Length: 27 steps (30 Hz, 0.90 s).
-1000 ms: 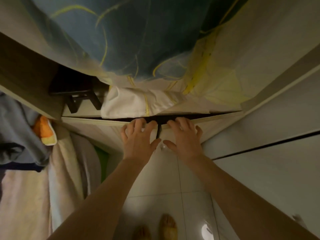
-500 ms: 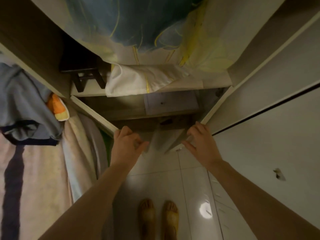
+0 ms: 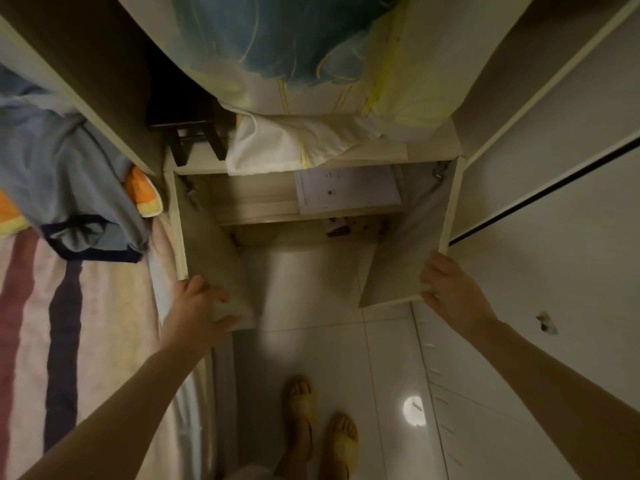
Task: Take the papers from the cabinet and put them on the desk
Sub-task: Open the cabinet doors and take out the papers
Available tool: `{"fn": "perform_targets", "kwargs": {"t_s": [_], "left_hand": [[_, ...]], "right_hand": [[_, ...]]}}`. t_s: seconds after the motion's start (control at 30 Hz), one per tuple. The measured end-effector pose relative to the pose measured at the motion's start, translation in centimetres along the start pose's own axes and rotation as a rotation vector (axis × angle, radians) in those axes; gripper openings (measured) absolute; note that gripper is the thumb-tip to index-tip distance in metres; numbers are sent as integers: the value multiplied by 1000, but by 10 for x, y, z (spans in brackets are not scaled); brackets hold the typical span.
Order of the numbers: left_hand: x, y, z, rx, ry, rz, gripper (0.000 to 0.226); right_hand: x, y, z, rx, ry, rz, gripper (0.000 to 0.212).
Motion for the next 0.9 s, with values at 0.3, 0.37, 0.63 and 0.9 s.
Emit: {"fn": "perform_targets", "kwargs": {"t_s": [0.3, 0.37, 0.63, 0.9], "left_hand": [[21, -1, -3, -47, -163, -147, 55], [33, -8, -3, -20, -195, -135, 58], [90, -64, 12, -25, -119, 1, 57], [108, -149, 66, 29, -29, 28, 58]], "right_hand": [[45, 23, -3, -99, 203, 57, 31], [43, 23, -6, -84, 250, 75, 32], [7, -11, -2, -60, 438, 131, 41], [6, -104, 59, 46, 66, 261, 46]]}}
Point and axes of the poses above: each hand's wrist, its own y-axis away from the middle knuckle, its own z-axis out of the palm, x = y × z, the point moved 6 cm from there along -y, towards the middle knuckle, and after that the axes turned 9 degrees about x, right-handed, at the moved point
